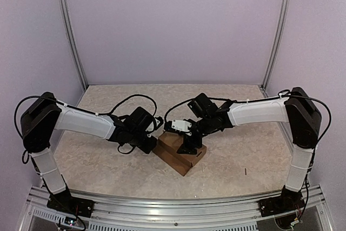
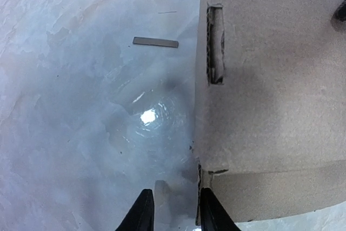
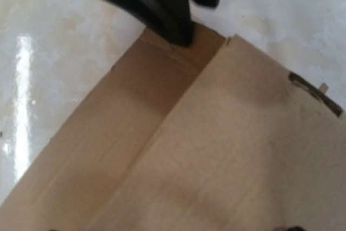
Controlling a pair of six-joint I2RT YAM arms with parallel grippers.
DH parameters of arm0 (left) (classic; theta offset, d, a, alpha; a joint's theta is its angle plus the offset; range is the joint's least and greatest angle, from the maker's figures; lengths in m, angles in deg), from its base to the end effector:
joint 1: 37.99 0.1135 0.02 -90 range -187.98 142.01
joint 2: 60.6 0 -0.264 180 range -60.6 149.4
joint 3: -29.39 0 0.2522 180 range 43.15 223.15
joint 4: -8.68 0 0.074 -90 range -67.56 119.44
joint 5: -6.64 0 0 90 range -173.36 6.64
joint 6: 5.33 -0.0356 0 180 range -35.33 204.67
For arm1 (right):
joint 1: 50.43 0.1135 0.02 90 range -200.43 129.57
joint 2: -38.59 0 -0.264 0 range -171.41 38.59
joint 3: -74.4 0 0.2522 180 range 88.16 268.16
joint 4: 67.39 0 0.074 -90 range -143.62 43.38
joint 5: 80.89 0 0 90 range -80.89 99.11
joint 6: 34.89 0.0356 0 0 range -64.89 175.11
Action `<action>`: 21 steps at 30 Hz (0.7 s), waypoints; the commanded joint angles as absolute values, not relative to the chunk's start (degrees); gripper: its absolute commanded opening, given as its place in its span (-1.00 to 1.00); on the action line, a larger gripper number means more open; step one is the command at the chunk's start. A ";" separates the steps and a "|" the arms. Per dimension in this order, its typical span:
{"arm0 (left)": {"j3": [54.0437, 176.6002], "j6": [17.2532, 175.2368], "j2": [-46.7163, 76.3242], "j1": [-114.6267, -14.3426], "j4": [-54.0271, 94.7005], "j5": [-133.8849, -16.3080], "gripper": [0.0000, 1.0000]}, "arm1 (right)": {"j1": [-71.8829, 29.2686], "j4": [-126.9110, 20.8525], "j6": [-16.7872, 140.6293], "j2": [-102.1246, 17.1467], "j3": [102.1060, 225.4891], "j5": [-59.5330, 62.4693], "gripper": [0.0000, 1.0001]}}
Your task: Fold the paper box
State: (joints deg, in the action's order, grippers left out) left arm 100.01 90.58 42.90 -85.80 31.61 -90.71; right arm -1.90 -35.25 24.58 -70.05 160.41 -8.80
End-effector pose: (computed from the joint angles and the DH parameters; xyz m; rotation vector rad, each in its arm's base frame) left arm 0.2417 -0.2599 0.1429 0.8632 2.3952 -0.2078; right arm 0.2563 0.3065 0.1785 -1.7110 1.8742 0.5204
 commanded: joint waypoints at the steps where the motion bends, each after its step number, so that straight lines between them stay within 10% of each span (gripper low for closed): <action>1: 99.59 90.67 37.59 -85.68 34.79 -92.24 -0.34 | -2.56 -26.66 23.90 -71.31 159.02 -5.40 0.80; 21: 112.80 89.88 42.92 -85.11 30.42 -88.71 -0.28 | -5.01 -26.26 22.69 -59.72 154.65 -4.49 0.95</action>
